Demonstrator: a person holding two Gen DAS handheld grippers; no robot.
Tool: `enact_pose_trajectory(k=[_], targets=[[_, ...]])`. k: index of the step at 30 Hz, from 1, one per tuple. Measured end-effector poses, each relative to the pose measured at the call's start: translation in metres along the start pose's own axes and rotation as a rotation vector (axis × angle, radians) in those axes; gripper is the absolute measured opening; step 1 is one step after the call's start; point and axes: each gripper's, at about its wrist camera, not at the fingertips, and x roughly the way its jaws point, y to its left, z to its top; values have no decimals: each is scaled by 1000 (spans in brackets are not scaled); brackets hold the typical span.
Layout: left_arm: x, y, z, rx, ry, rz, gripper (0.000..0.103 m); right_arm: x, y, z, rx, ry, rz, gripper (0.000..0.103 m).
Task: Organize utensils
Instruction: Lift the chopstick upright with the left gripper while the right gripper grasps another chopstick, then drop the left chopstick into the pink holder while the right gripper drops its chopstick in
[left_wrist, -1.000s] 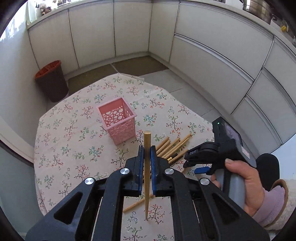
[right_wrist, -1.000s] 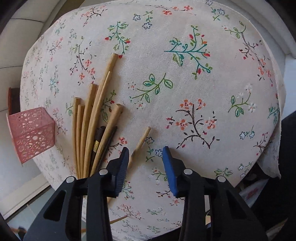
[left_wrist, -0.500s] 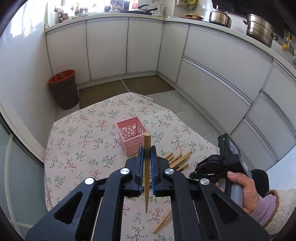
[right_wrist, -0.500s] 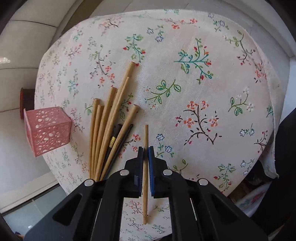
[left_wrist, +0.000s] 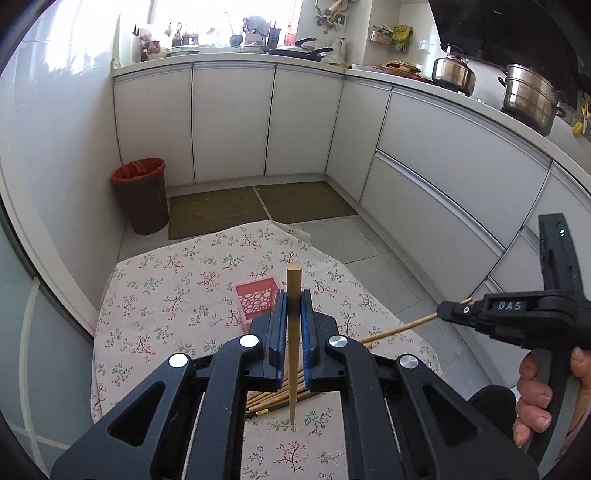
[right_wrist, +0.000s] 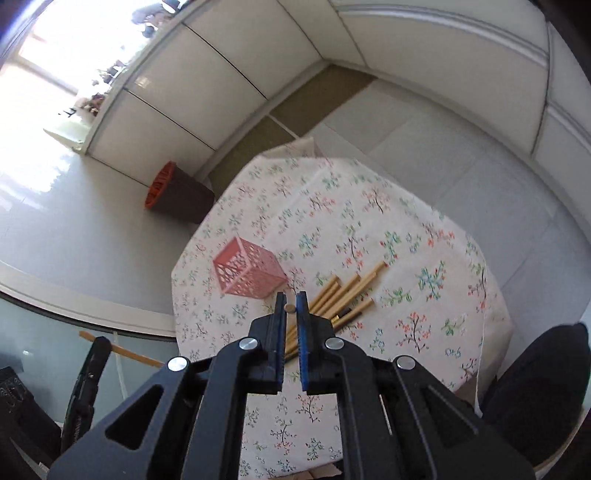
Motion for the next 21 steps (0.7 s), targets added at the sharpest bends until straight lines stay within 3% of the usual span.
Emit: enact_pose_trajectory(k=[4, 8, 13, 21], targets=[[3, -1, 19, -38, -31, 7, 6, -25, 29, 31, -72, -96, 36, 6], [6, -1, 41, -73, -91, 45, 6, -31, 57, 56, -140, -129, 70, 6], [8, 4, 58, -94, -171, 95, 6, -18, 86, 71, -209, -138, 91, 6], [30, 30, 64, -186, -252, 164, 6, 33, 113, 72, -265, -67, 70, 6]])
